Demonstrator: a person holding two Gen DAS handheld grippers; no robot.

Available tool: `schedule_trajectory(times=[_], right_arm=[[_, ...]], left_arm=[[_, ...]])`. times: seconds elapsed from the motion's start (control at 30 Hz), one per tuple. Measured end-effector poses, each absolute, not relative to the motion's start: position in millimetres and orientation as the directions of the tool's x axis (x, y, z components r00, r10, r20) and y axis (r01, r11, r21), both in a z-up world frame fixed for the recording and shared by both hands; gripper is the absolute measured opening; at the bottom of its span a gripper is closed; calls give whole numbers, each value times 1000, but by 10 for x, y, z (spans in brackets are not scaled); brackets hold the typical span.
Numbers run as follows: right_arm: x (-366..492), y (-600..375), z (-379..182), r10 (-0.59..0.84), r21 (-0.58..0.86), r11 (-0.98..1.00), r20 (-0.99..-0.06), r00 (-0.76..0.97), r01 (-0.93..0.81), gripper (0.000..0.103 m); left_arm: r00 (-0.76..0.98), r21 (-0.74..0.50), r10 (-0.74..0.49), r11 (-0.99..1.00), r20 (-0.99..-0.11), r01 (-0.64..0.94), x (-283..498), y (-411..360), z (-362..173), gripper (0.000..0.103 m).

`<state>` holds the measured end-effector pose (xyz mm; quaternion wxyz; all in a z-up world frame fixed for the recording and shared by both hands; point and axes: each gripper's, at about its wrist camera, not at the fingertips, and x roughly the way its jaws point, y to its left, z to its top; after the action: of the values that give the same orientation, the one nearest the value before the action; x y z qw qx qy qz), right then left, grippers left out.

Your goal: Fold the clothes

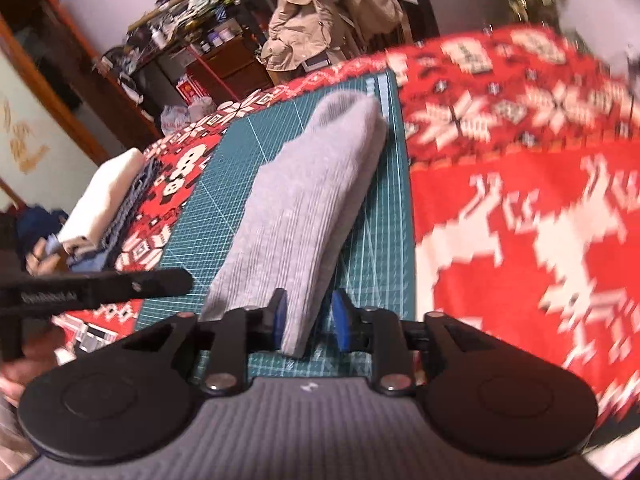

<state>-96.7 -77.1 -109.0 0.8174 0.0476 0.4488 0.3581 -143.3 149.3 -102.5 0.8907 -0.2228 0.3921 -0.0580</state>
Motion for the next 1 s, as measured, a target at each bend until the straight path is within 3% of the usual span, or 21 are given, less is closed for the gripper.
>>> schedule_trajectory(times=[0.13,0.2,0.27,0.33,0.43,0.57,0.7,0.87,0.97,1.0], right_arm=[[-961,-723,-909,593,307,746,-709,382,-591,43],[-957,-690,-843,588,269,738,-708,392,-619,57],[-955,-662,-790,584,228,728,-701,410,-647,77],[-950,-652,-743,571,185,729,-695,437,-659,83],[-911,-650,-698,564,167,737,-685,461,-655,100],[-852,-651,-663,556,129,742,-667,496,-658,102],[-845,-585,-652,583,38,677,-637,505,-735,102],[-768,-528,-609,612,37,654,-613,500,-755,102],[-746,-442,-564,608,-30,641,-590,531,-767,101],[-718,-402,-550,621,-28,622,-591,515,-783,99]], left_arm=[[682,-350,-209,934,-701,-73,-1387,1448,-922,36],[674,-309,-178,948,-717,-78,-1352,1441,-912,47],[690,-280,-141,955,-710,-93,-1344,1438,-921,51],[705,-274,-128,957,-698,-98,-1322,1451,-931,63],[723,-262,-118,961,-681,-91,-1287,1458,-929,69],[747,-247,-105,966,-657,-82,-1241,1466,-927,72],[769,-231,-92,970,-632,-73,-1195,1475,-925,87],[772,-266,-112,961,-626,-76,-1098,1491,-926,86],[759,-358,-171,929,-628,-88,-991,1545,-972,60],[758,-392,-192,915,-624,-91,-954,1571,-996,47]])
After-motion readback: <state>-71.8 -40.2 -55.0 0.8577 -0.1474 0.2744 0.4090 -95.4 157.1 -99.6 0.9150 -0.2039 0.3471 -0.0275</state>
